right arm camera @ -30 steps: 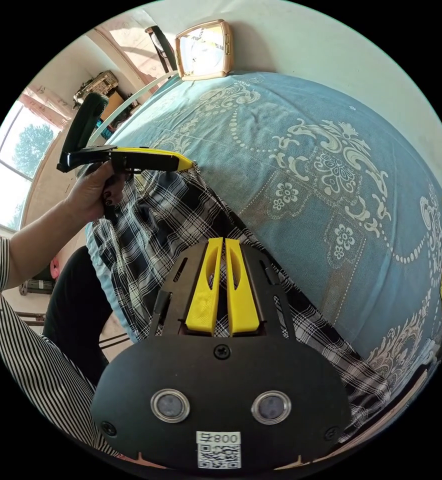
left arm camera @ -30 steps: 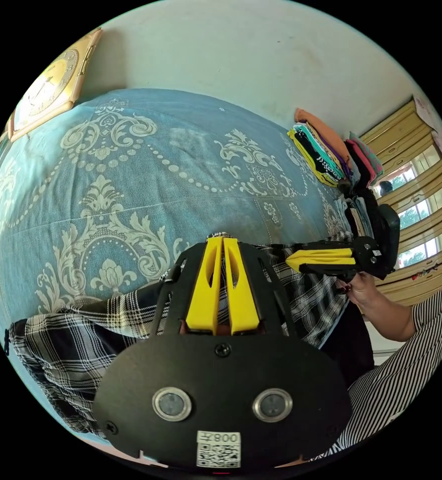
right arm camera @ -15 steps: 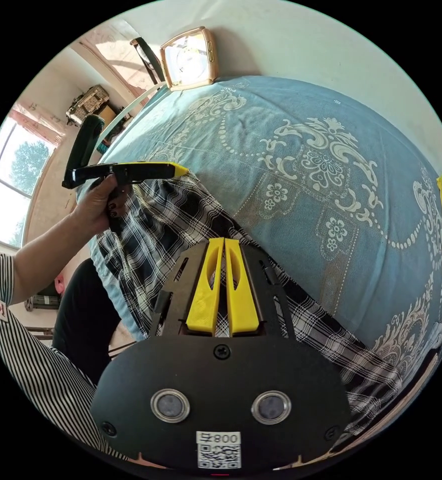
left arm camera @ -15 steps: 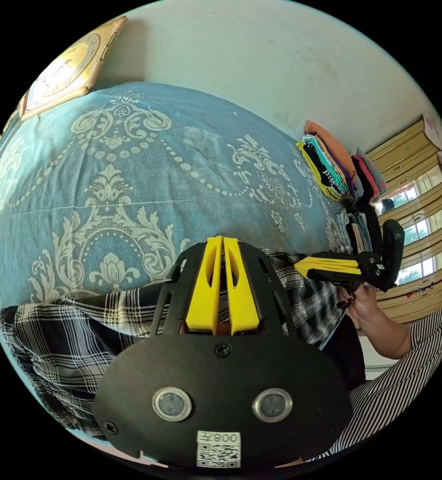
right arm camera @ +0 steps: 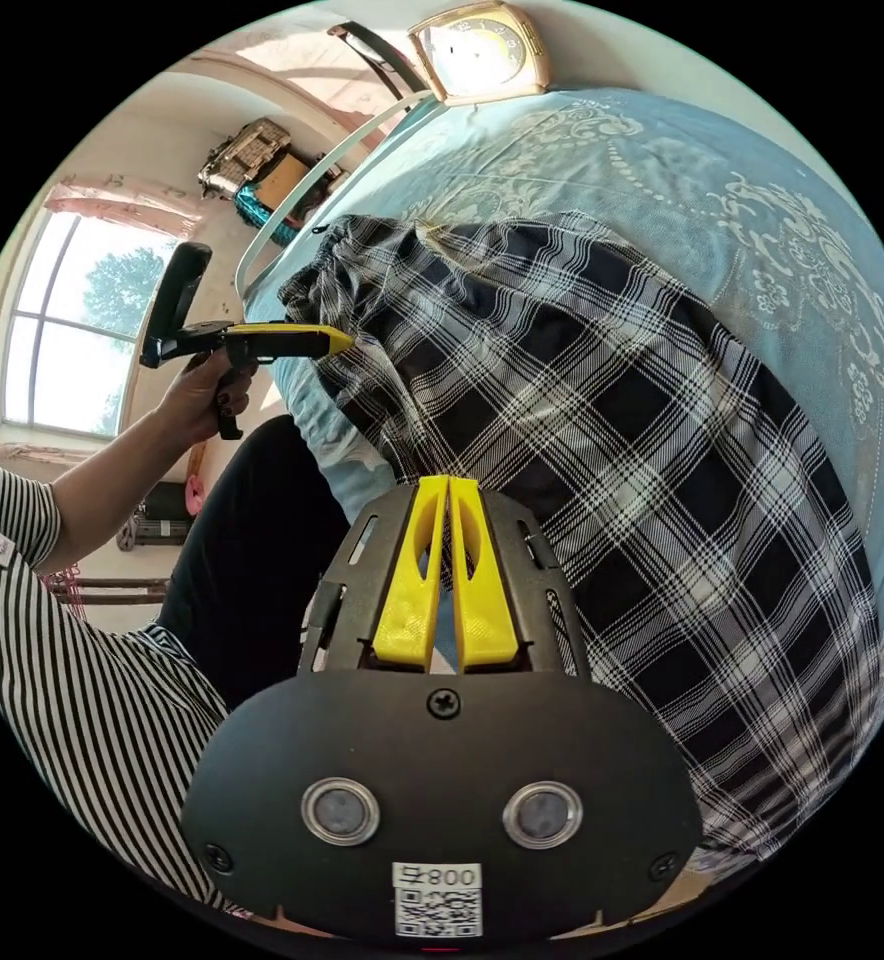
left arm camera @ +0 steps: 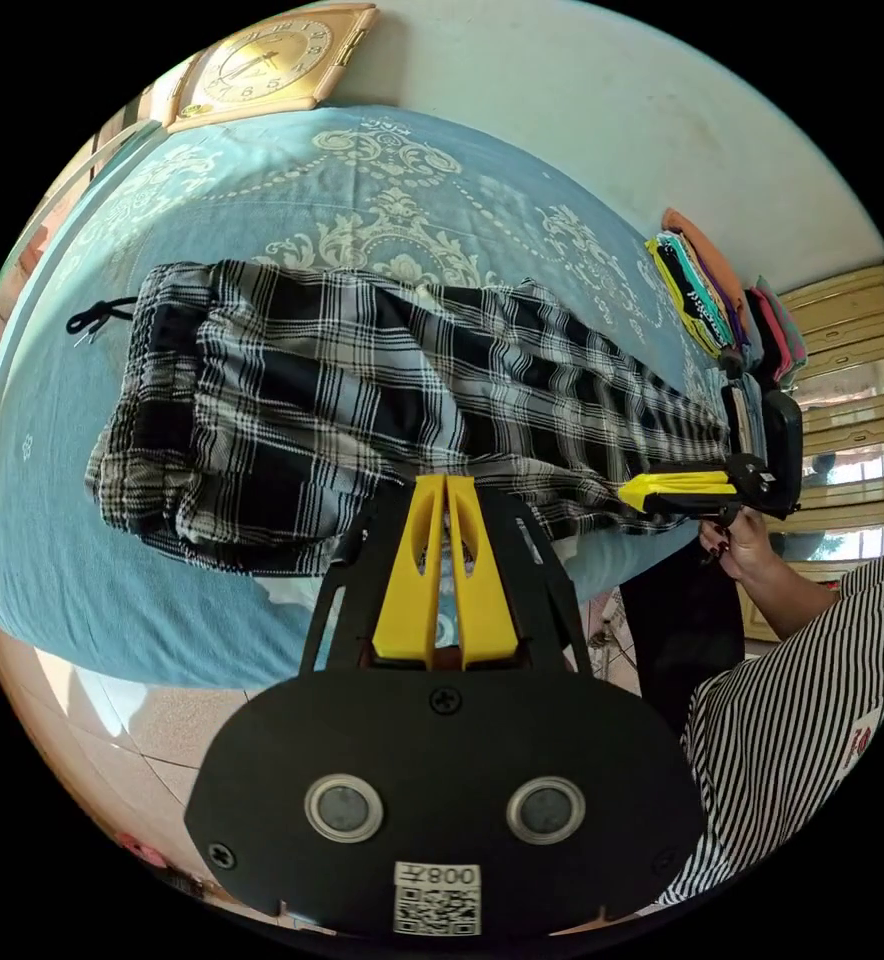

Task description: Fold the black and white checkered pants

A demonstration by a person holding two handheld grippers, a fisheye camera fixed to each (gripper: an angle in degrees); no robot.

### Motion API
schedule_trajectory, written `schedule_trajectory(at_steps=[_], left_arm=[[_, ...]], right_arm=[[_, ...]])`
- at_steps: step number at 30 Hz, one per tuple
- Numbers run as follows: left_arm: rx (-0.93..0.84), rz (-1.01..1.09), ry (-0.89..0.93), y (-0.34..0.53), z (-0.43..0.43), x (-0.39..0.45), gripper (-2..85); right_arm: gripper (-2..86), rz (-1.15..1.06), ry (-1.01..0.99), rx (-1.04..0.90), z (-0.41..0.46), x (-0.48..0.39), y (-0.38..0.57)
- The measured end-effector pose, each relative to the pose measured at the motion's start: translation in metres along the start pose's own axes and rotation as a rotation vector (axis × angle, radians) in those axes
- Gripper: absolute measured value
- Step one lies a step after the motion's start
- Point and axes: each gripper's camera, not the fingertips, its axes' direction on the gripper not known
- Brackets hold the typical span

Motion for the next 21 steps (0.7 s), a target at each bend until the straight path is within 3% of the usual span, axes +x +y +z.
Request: schedule_trajectory(at_steps=[6,11,14,17,21], left_arm=[[0.02,-0.015,-0.004,0.033,-0.013,-0.014,0.1],[0.202,-0.098,0.064,0.057,-0.04,-0.035,0.1],[0.257,-0.182,-0.007,0.069,-0.05,-0.055,0.1],[0.194,-0.258,-0.153,0.081,-0.047,-0.074,0.2],[0.238,-0.298,-0.133,0.099,-0.052,-0.085,0.3]], right_arm=[[0.1,0.015,0.015,0.0,0.004,-0.008,0.017],[0.1,-0.024,0.059,0.076,-0.005,-0.026,0.018],[0.1,-0.069,0.042,0.032,0.009,-0.041,0.017],[0.1,-0.096,0.052,-0.065,0.034,-0.052,0.02],[0.1,-0.104,0.041,-0.066,0.034,-0.064,0.03]])
